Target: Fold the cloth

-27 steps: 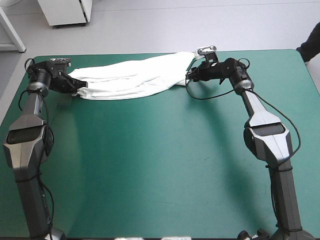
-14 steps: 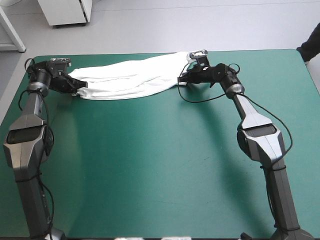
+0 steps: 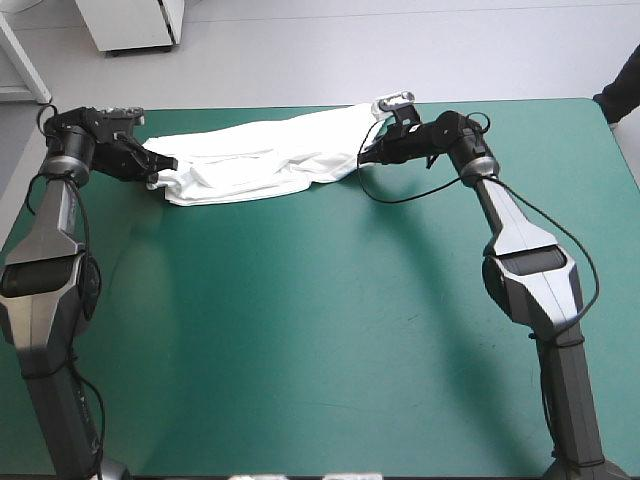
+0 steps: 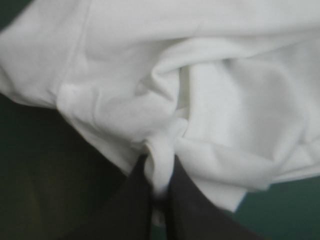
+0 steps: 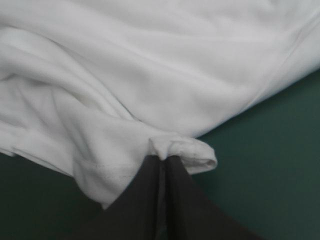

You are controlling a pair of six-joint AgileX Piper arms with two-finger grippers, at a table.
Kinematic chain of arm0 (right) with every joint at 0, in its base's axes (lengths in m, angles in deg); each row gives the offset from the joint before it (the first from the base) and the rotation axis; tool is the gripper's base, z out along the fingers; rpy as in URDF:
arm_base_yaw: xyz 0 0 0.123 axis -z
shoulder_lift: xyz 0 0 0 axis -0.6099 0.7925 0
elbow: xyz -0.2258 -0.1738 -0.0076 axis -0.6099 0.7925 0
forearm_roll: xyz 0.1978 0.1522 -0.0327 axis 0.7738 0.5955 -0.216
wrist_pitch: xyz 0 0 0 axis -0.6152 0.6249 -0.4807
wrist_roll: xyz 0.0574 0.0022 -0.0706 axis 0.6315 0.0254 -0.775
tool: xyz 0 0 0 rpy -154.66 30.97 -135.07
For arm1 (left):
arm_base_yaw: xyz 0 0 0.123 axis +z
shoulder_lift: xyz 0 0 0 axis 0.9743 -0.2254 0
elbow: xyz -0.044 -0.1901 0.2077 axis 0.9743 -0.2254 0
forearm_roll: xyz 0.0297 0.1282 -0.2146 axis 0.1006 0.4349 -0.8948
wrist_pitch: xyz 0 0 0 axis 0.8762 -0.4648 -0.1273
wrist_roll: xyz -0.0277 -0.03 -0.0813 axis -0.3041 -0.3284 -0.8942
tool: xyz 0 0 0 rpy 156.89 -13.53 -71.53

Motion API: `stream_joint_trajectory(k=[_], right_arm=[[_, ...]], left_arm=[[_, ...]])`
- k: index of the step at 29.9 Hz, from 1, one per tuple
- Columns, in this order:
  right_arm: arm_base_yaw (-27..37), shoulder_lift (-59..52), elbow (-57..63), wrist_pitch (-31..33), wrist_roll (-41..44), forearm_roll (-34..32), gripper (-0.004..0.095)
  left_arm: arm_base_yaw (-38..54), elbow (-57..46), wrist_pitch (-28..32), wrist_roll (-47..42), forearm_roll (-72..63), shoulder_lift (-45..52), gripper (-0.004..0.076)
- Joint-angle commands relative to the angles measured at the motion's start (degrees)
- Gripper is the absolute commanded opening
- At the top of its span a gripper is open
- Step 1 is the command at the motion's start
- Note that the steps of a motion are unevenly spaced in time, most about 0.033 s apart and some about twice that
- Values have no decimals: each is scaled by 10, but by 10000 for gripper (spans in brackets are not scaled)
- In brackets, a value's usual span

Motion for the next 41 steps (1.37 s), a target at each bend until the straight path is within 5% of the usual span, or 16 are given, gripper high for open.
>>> stream_joint_trajectory(k=[1, 13, 29, 41], right_arm=[[16, -112, -18, 14, 12, 1, -13], [36, -341, -18, 60, 57, -28, -13], [36, -616, -17, 4, 68, -104, -13], [34, -742, 74, 35, 84, -106, -13]], left_arm=[[-1, 16, 0, 1, -24, 111, -9], [-1, 4, 14, -26, -30, 373, -9], [-3, -17, 76, -41, -77, 600, -9], [-126, -17, 5, -73, 30, 670, -9]])
